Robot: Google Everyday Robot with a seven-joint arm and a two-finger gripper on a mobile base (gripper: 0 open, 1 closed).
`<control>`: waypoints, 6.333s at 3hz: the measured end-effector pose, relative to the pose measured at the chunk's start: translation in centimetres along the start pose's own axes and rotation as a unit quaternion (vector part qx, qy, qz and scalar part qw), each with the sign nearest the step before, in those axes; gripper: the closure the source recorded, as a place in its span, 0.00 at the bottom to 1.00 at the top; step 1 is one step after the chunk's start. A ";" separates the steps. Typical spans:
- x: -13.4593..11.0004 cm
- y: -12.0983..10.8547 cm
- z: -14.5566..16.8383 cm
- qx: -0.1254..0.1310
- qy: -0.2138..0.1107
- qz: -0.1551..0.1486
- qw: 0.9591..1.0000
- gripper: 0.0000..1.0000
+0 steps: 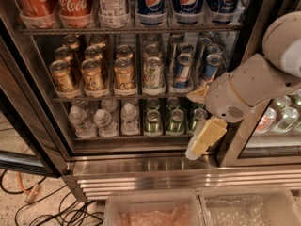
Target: Pick water bottle from middle shelf of fridge
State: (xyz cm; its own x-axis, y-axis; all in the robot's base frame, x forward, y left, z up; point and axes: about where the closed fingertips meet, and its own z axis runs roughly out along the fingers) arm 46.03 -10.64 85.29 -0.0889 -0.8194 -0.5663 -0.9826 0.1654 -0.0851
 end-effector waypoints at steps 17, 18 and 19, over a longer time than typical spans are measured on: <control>-5.8 -1.7 32.9 0.132 -0.316 0.267 0.901 0.00; -5.9 -1.5 33.2 0.129 -0.314 0.266 0.902 0.00; -6.1 -1.6 34.0 0.128 -0.329 0.273 0.895 0.00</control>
Offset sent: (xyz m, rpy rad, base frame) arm -0.0075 0.0475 -0.0441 0.1251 0.0808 0.0696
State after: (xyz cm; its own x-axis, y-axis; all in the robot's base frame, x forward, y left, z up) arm 53.72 12.75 61.03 -0.3461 -0.0914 -0.9338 -0.7454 0.6311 0.2145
